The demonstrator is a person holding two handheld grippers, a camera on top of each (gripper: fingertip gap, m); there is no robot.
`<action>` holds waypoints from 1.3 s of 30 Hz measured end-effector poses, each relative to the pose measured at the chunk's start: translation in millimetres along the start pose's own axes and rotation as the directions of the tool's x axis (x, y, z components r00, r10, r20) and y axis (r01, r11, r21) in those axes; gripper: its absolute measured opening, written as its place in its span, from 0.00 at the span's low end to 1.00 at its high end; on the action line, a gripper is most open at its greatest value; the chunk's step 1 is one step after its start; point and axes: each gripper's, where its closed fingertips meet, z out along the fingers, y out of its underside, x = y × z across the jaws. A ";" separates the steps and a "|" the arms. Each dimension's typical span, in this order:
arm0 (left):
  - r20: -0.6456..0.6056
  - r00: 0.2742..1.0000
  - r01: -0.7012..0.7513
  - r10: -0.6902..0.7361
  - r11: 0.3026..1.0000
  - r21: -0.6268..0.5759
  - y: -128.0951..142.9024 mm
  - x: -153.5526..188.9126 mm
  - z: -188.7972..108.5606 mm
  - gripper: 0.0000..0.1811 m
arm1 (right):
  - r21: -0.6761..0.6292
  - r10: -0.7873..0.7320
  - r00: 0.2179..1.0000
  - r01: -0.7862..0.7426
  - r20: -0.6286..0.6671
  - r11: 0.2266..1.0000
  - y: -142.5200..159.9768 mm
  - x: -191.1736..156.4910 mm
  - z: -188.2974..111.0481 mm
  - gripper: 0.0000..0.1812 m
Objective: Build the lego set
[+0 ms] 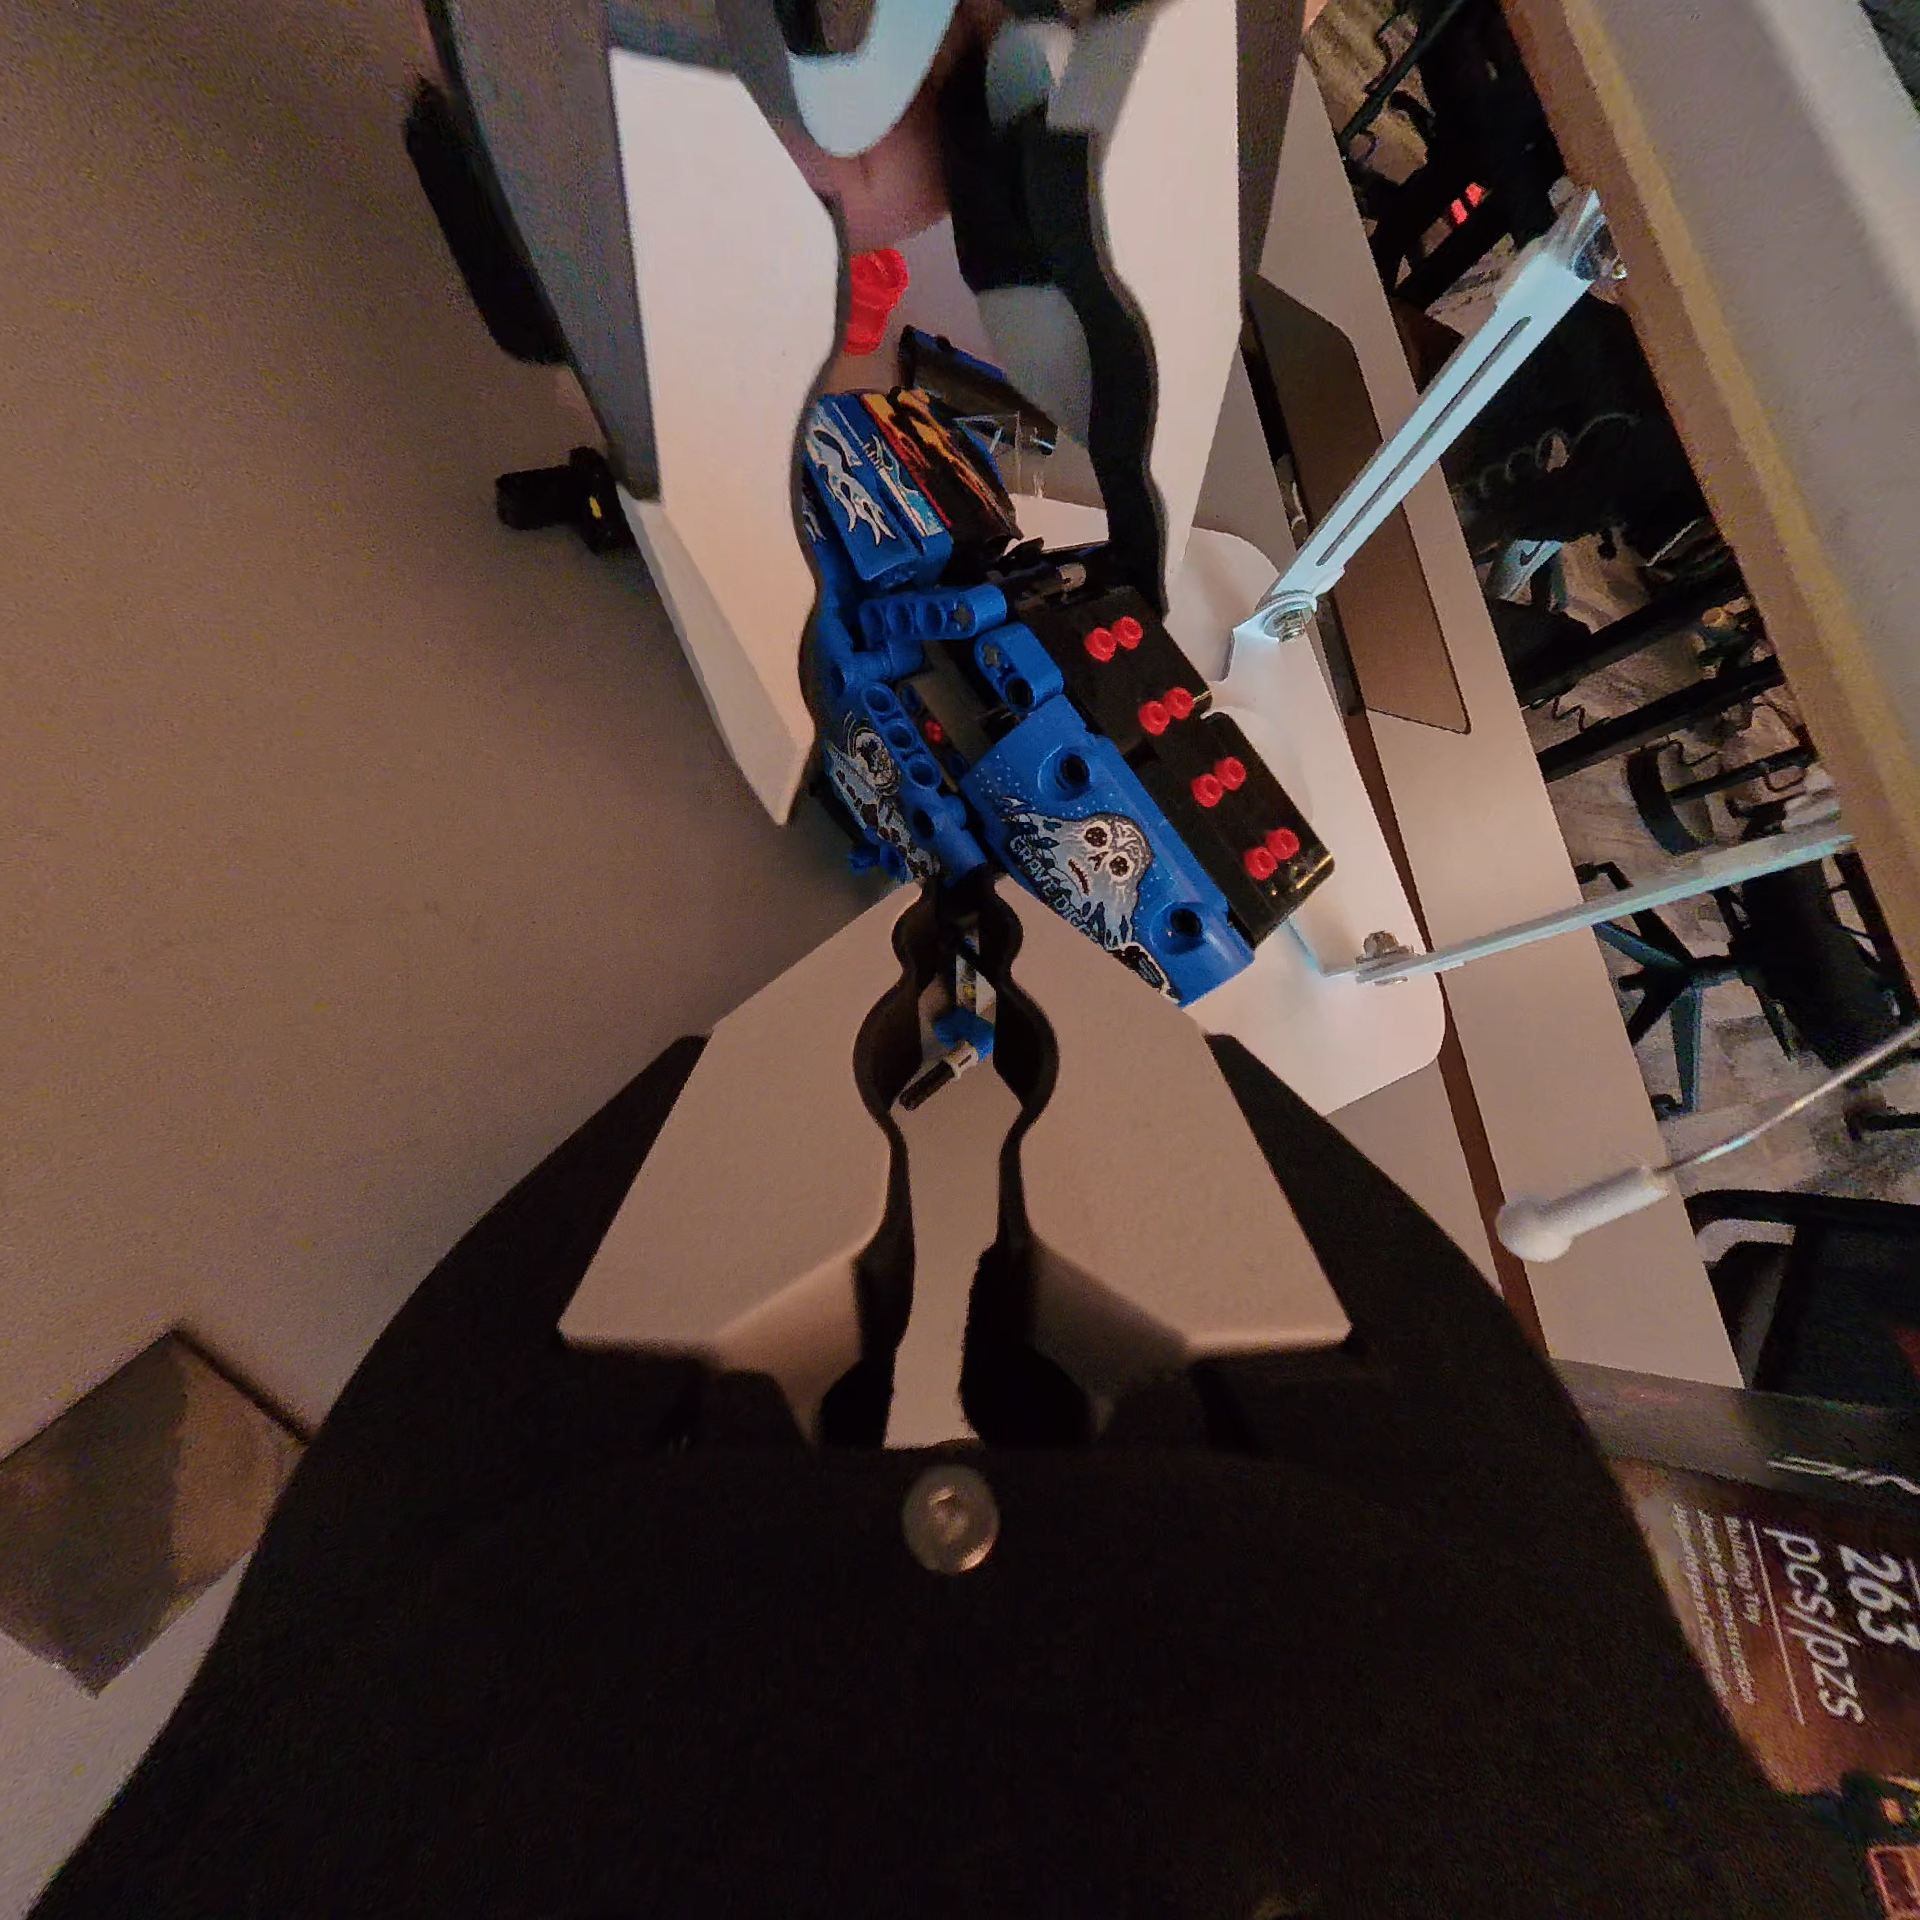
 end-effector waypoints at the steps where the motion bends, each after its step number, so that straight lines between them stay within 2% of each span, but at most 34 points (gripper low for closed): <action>1: -0.003 1.000 0.004 -0.004 1.000 -0.005 1.2 -0.8 3.2 0.49 | 0.000 -0.003 1.000 0.003 -0.004 1.000 -0.5 0.1 0.9 0.02; 6: 0.011 0.998 0.065 -0.065 0.997 0.041 -4.5 -5.9 5.1 0.42 | -0.014 -0.008 1.000 0.008 -0.016 1.000 -1.0 0.1 2.6 0.02; 18: 0.083 0.987 0.131 -0.138 0.988 0.082 -8.2 -13.0 9.3 0.40 | -0.066 0.046 0.997 -0.050 -0.060 0.997 1.2 6.1 7.9 0.00; 24: 0.043 0.990 0.130 -0.135 0.987 0.099 -8.5 -10.6 7.5 0.41 | -0.057 0.018 1.000 -0.018 0.002 0.998 -0.6 2.6 3.5 0.00; 29: 0.057 0.994 0.089 -0.095 0.990 0.108 -8.7 -9.6 7.8 0.42 | -0.025 -0.012 1.000 0.012 0.010 1.000 -6.0 6.7 -12.5 0.05; 30: 0.058 0.994 0.087 -0.094 0.990 0.113 -8.9 -9.2 7.9 0.41 | -0.006 -0.012 1.000 0.012 -0.024 1.000 -9.2 13.4 -16.4 0.11; 32: 0.053 0.994 0.088 -0.095 0.989 0.117 -9.4 -8.3 7.8 0.41 | 0.020 0.005 0.996 -0.003 -0.090 1.000 -12.7 25.2 -16.7 0.27; 35: 0.036 0.995 0.086 -0.091 0.989 0.119 -11.8 -4.2 7.9 0.41 | -0.009 -0.043 0.991 0.043 -0.130 0.999 -9.5 26.6 -3.6 0.32; 39: 0.040 0.994 0.097 -0.103 0.988 0.120 -12.1 -5.0 8.1 0.40 | -0.003 -0.038 0.993 0.038 -0.114 0.999 -8.5 26.0 2.2 0.31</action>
